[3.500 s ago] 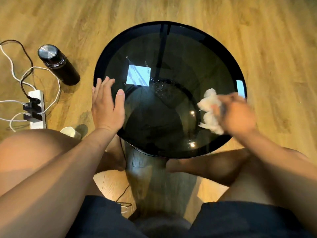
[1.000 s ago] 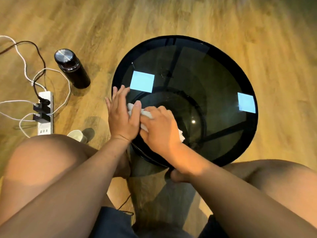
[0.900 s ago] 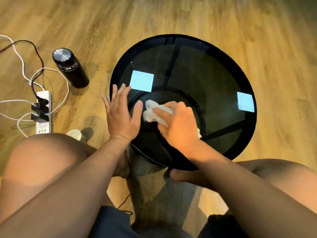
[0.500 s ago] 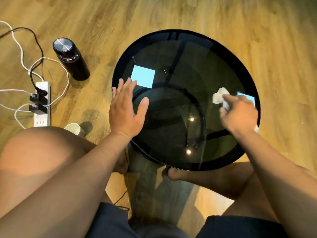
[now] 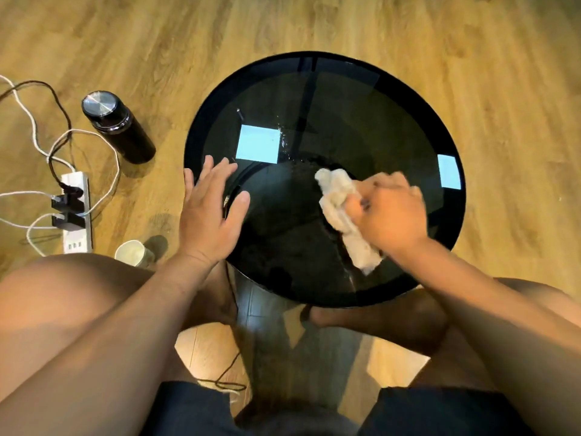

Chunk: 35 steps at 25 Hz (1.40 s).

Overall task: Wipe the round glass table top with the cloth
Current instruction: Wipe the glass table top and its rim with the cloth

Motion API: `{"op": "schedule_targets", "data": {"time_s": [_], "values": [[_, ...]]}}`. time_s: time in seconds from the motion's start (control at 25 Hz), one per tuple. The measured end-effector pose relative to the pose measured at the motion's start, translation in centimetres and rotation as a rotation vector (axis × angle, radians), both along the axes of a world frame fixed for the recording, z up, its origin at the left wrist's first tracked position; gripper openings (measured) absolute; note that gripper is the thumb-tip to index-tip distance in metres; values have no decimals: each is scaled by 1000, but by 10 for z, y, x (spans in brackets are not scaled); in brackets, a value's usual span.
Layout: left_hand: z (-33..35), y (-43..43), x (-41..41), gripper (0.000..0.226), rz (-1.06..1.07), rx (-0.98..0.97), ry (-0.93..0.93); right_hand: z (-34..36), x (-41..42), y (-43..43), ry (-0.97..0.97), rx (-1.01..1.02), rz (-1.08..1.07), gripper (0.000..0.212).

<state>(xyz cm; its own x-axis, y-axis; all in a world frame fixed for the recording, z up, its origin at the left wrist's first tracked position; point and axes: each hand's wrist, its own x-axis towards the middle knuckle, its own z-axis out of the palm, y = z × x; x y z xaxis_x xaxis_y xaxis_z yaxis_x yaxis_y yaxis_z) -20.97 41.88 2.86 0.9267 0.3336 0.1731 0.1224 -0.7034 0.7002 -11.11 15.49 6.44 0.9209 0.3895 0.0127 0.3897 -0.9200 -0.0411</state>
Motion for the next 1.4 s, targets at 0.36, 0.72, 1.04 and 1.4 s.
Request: {"op": "schedule_targets", "data": {"time_s": [0.36, 0.72, 1.04, 1.4], "values": [[-16, -1, 9, 52, 42, 159, -1, 12, 44, -67, 63, 328, -336, 51], [-19, -2, 9, 46, 91, 151, -10, -18, -22, -31, 41, 208, -358, 47], [-10, -2, 6, 49, 124, -43, -27, -11, -98, 128, 200, 481, 347, 38], [-9, -8, 14, 47, 168, 58, 42, 8, 40, -97, 117, 272, -235, 14]]}}
